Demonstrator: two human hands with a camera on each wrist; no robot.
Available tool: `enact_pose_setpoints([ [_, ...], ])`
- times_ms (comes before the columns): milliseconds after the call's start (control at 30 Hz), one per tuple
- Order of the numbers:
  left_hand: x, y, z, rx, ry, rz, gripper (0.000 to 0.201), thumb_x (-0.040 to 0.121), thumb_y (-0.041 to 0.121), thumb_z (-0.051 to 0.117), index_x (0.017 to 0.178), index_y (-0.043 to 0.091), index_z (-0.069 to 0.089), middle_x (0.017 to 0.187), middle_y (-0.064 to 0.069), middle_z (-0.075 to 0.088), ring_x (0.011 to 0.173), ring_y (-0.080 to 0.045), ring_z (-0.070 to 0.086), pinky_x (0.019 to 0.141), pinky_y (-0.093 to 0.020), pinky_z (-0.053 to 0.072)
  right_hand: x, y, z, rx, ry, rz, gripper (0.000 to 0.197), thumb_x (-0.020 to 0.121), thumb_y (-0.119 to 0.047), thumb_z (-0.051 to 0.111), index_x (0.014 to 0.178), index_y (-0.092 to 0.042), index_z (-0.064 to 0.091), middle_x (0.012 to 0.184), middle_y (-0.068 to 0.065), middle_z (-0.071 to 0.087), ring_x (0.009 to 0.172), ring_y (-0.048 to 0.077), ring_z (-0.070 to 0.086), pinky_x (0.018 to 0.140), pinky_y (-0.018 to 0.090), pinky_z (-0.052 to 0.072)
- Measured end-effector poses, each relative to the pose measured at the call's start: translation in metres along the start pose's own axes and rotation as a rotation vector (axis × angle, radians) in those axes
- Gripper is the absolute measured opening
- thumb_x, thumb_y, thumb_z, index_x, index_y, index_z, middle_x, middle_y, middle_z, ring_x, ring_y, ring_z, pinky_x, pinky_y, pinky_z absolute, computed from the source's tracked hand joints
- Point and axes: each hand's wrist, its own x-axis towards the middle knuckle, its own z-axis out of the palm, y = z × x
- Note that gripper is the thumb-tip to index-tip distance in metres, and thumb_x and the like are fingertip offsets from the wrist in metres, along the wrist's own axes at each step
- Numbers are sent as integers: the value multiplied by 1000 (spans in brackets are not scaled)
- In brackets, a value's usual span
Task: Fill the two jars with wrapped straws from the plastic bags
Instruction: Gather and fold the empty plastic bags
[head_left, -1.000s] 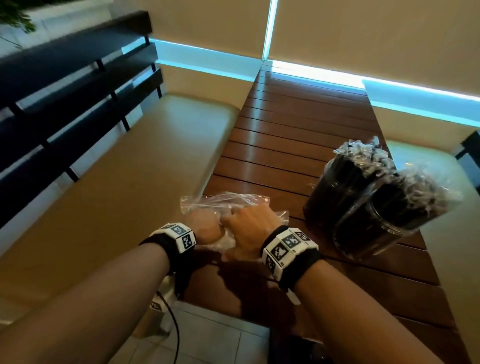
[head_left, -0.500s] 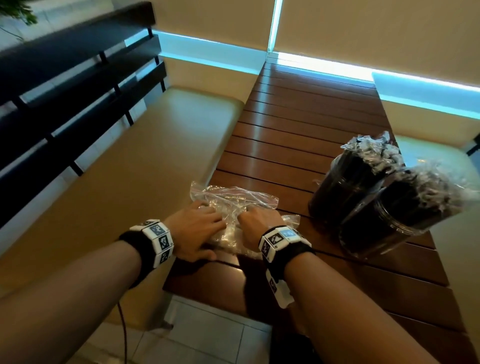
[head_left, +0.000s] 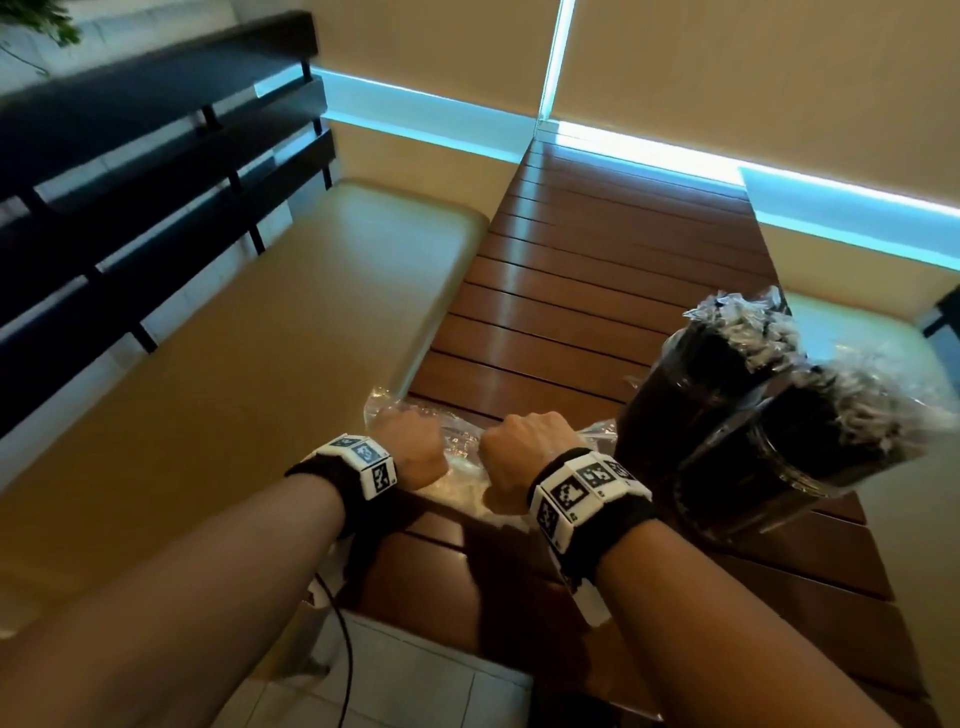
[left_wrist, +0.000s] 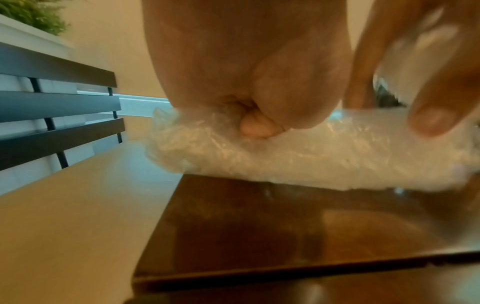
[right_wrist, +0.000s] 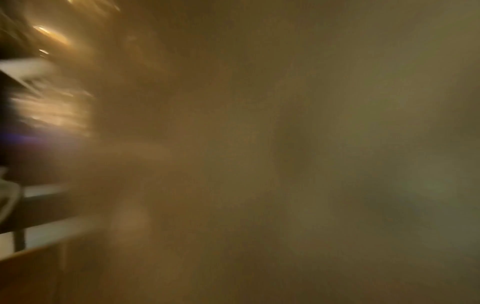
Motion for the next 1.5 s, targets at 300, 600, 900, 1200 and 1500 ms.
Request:
enact_pose_setpoints([
  [300,3,-25,12,126,488,152,34,58,27,74,89,25,59,97,1,51,84,-18,52,72,-33,44,15,17,50,466,22,183,56,85,-34,59,137,-32,37,129,-2,49,109,30,60,81,42,49],
  [600,-27,-41,28,51,384,280,57,71,61,61,118,29,57,123,2,55,109,-17,56,92,-34,50,15,15,56,622,-29,319,20,83,-24,55,96,-27,70,98,-2,68,85,22,65,73,33,52],
  [900,-29,-18,-24,-638,431,91,36,90,26,46,118,21,67,123,-2,66,116,-24,61,93,-26,44,2,23,17,1073,397,222,12,89,-30,64,88,-36,75,97,-11,71,98,11,64,87,24,48],
  [1200,-69,33,-144,-1568,294,193,33,98,46,48,118,24,63,106,-2,71,95,-18,69,80,-34,57,-34,53,-85,1117,976,320,14,91,-29,63,91,-23,76,87,-8,72,88,14,64,81,27,45],
  [1500,-106,51,-200,-1592,589,271,34,84,26,75,117,26,67,111,1,73,103,-16,69,84,-36,58,-92,43,-129,974,1185,253,16,94,-30,61,100,-17,67,101,-1,54,85,8,50,70,0,31],
])
